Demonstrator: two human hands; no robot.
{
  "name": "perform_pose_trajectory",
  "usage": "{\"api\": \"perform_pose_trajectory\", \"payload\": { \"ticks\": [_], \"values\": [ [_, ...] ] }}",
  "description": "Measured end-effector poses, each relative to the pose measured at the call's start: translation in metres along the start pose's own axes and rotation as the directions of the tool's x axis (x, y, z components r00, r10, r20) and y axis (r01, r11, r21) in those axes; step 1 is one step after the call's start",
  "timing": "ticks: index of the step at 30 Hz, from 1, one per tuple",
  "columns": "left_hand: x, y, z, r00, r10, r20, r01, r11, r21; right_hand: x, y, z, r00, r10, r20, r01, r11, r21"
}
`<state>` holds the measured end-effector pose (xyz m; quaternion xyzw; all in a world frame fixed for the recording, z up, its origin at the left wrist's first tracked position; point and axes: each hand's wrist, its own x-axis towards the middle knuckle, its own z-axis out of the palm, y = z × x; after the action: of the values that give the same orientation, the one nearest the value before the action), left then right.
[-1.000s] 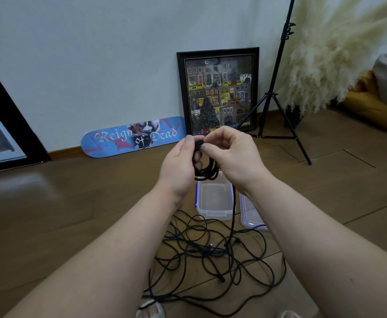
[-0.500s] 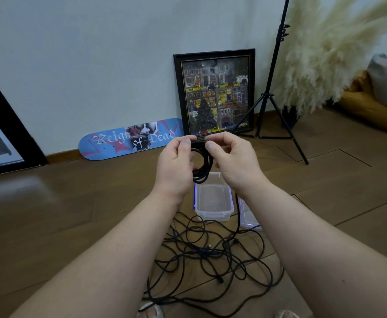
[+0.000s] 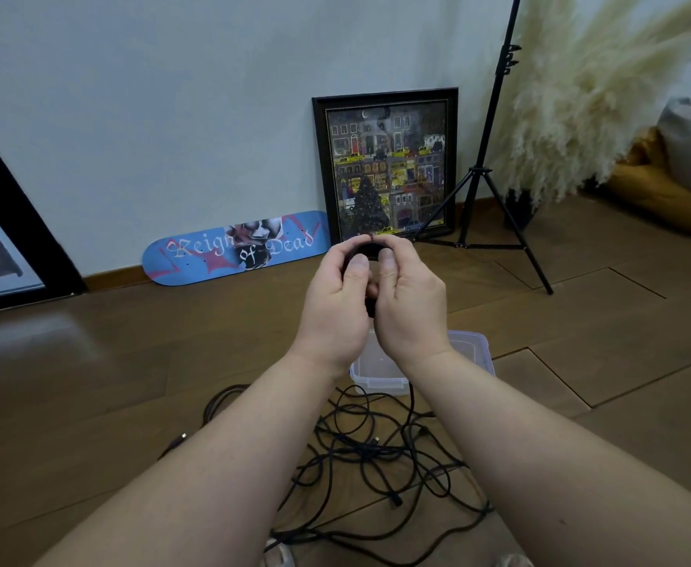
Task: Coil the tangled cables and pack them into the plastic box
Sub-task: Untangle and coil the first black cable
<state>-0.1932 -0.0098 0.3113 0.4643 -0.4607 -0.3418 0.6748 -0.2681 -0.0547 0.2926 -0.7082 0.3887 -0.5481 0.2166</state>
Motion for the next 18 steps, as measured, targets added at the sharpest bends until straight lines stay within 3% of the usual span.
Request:
{"api": "perform_pose_trajectory", "payload": {
  "ticks": [6,12,15,18],
  "values": [
    [0.008,-0.005,-0.013,0.992,0.091,-0.091,-0.071,0.978,0.195,0.001,0.003,-0.009,0.981,-0.042,0.19,0.047,0.999,-0.02],
    [0.01,0.0,-0.017,0.997,0.064,-0.047,-0.052,0.976,0.214,0.006,0.0,-0.031,0.843,-0.112,0.526,0.189,0.977,-0.096],
    [0.009,0.003,-0.019,0.999,0.021,-0.039,-0.015,0.987,0.162,0.009,0.0,-0.037,0.828,-0.122,0.548,0.229,0.965,-0.131],
    [0.007,0.005,-0.017,0.999,0.005,-0.049,-0.001,0.997,0.076,0.009,-0.001,-0.035,0.859,-0.134,0.494,0.22,0.968,-0.119]
  ]
}}
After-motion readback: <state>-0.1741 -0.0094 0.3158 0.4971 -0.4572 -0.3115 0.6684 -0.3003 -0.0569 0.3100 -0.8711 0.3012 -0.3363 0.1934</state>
